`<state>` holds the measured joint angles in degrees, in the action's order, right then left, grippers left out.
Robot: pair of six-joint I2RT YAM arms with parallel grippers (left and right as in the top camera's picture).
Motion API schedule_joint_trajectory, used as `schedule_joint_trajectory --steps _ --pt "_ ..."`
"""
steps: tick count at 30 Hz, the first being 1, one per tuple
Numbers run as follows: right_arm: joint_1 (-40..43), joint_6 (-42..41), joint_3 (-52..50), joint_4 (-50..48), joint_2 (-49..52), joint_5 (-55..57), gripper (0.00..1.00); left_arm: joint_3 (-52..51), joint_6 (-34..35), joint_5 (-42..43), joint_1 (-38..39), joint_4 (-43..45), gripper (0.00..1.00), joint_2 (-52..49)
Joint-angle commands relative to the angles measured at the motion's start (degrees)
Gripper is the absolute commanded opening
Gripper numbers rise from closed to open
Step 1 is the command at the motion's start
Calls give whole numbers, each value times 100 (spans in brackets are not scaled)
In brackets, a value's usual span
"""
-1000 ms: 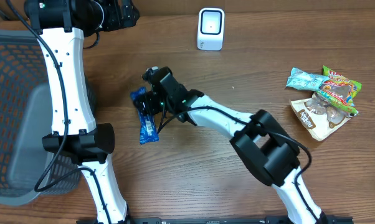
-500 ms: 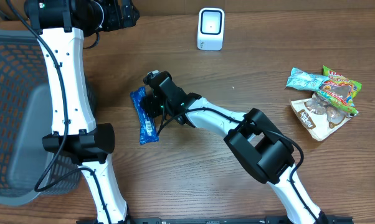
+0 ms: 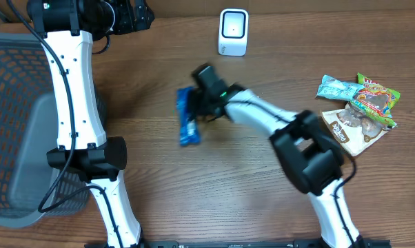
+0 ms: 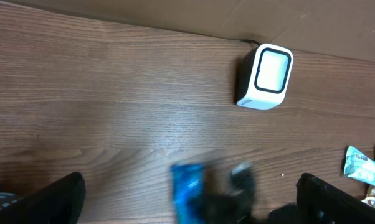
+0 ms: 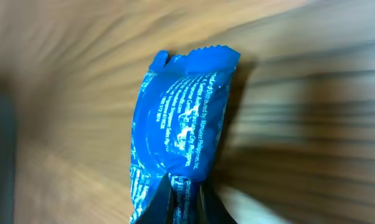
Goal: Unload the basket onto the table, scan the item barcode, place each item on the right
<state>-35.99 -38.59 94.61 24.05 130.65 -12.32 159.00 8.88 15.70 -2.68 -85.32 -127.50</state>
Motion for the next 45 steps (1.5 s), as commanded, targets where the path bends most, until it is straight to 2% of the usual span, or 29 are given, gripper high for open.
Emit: schedule_joint_trajectory --steps 1,2,3,5,8,10,11,12,15,19,23,25,26,27,28,38,40,41,42,44,45 --pt "540 -988 -74 739 -363 219 4 81 35 42 7 24 100 87" --pt "723 -979 -74 1097 -476 170 20 81 35 39 7 24 100 87" --pt "811 -957 -74 1263 -531 114 27 81 35 39 7 22 100 87" --pt "1016 -507 -74 1539 -651 -151 49 81 35 42 7 24 100 87" --pt "1259 824 -72 1589 -793 -527 82 81 35 39 7 22 100 87" --pt "1392 1598 -72 1453 -831 -546 93 81 35 42 7 24 99 87" --pt "1443 2076 -68 1364 -831 -605 93 81 35 42 7 22 100 87" --pt "1499 2992 -68 1207 -826 -664 94 81 35 39 7 22 100 87" --pt "1508 4155 -68 925 -817 -662 97 81 33 39 7 22 100 87" --pt "1425 5427 -70 605 -772 -667 96 81 35 39 7 22 100 87" --pt "1414 5993 -70 487 -645 -667 92 81 35 39 7 22 100 87" --pt "1423 6006 -70 426 -568 -664 83 81 35 39 9 24 100 87" --pt "1421 6000 -70 382 -496 -664 64 81 35 39 7 22 100 87" --pt "1421 5930 -70 345 -431 -673 57 81 35 39 7 22 100 87" --pt "1421 5777 -70 291 -326 -717 56 81 35 39 7 22 100 87" --pt "1445 5517 -70 57 116 -586 60 81 33 39 7 24 100 87" --pt "1462 5322 -70 146 116 -479 46 81 35 42 7 22 100 87" --pt "1478 5128 -70 234 116 -468 30 81 35 39 7 22 100 87" --pt "1486 4905 -70 319 116 -463 23 81 33 39 7 22 100 87" --pt "1519 4356 -61 540 92 -457 22 81 35 39 7 22 99 87" --pt "1572 3709 -15 828 44 -439 21 81 35 42 9 22 100 87"
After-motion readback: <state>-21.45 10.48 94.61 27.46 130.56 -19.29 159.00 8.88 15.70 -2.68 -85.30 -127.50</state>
